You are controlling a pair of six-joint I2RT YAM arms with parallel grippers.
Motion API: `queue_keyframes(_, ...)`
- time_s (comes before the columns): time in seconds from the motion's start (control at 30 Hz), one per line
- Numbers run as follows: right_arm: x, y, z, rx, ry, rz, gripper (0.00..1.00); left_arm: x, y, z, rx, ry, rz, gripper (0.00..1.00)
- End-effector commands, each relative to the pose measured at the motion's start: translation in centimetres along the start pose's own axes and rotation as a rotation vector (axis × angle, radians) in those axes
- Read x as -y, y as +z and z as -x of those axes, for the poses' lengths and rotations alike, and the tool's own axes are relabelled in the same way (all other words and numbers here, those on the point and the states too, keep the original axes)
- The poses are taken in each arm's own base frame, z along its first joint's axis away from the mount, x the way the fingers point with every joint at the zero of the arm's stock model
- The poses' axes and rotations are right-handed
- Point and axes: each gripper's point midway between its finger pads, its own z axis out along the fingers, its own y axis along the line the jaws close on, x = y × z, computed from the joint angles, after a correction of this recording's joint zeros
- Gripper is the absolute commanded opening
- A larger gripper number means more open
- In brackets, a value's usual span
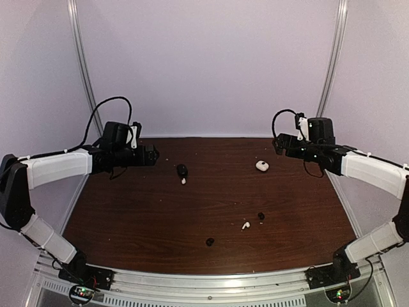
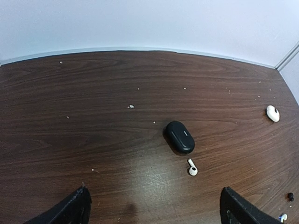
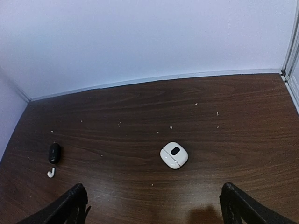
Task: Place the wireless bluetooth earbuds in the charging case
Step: Pick up the charging case from the center of the board.
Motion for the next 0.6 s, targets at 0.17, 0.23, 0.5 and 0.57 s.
queue_keyframes(0.17,4.3,6.8,-1.2,-0.191,-0.294,-0.173,1.00,3.3,-0.1,-0.3,-0.014,0.098,-0.156,0.98)
queue_keyframes(0.23,4.9,8.1,-1.2,-0.220,-0.314,-0.186,1.00,3.9,-0.1,-1.1,-0.037,0.104,-0.201,0.98)
queue_keyframes(0.5,7.3,12.9,-4.3,-0.381,-0.442,-0.232,1.00,4.8,-1.0,-1.5,-0.019,0.129,-0.268,0.98)
queue_keyframes(0.57,7.0,13.9,-5.1,-0.398,-0.443,-0.204,1.00,4.9,-1.0,-1.6,-0.022,0.126,-0.274,0.98)
